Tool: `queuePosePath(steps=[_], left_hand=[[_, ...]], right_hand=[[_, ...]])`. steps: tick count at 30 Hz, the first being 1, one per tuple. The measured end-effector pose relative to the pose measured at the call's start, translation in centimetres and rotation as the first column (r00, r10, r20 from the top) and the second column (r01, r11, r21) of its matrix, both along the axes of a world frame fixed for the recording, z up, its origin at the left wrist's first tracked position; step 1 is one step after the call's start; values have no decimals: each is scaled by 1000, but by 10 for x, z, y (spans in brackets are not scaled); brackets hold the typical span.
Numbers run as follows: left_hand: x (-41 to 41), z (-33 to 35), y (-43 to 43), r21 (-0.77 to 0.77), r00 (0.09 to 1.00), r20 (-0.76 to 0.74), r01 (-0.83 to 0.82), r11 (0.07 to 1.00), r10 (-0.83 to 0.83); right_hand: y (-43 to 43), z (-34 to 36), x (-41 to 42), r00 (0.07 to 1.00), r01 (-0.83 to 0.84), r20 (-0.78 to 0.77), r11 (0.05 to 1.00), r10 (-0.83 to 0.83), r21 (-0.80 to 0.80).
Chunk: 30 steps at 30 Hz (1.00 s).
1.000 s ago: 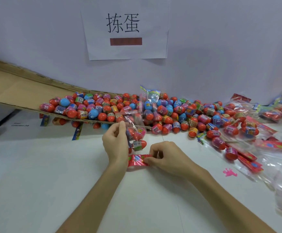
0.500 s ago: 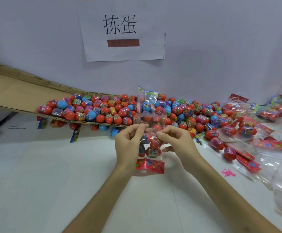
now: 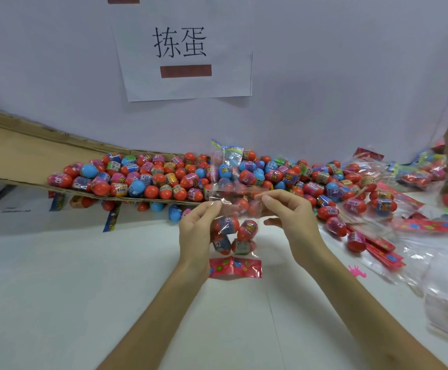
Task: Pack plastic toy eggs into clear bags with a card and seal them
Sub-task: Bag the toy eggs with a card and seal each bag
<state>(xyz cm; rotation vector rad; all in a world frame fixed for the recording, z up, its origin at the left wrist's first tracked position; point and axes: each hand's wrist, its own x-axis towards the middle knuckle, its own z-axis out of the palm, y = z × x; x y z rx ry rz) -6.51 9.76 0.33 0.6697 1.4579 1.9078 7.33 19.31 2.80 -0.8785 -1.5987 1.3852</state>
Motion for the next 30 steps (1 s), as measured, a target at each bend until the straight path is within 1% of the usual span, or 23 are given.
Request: queuePosePath(steps=[3,5,9,14,16,21,24,28,29,30], left_hand=[[-3,-2,1,5,999,-13,-34,999,34],[-4,-2,1,3,998,-50,-36,999,36],[0,-3,2,-8,995,-70,-67,998,67],[1,-4,2,-4,995,-79,-66,998,66],[0,-4,2,4,995,-57,-79,997,79],[0,-2,2,-10,990,97,-99,995,99],[-1,1,2,6,979,196,-64,998,62],[-1,3,2,15,977,213,-28,999,24],[-1,3,1,13,979,202,-30,999,27],[-1,3,1,10,983,182,-38,999,35]], right_hand=[[0,-2,-1,999,10,44,998,-13,58],[0,-3,-1,998,4,54,995,-10,99],[0,-5,-2,998,-1,65,987,-9,158],[-2,-6,-4,998,-9,66,987,-1,159],[-2,-6,-4,998,-15,56,991,7,132],[-4,-2,-4,999,-44,9,998,44,37],[-3,-2,-3,996,-79,-44,996,77,-36],[0,-5,-2,988,-123,-113,975,103,-186],[0,-6,-3,990,-117,-104,972,97,-203],[1,-7,-3,995,-91,-67,978,80,-187]])
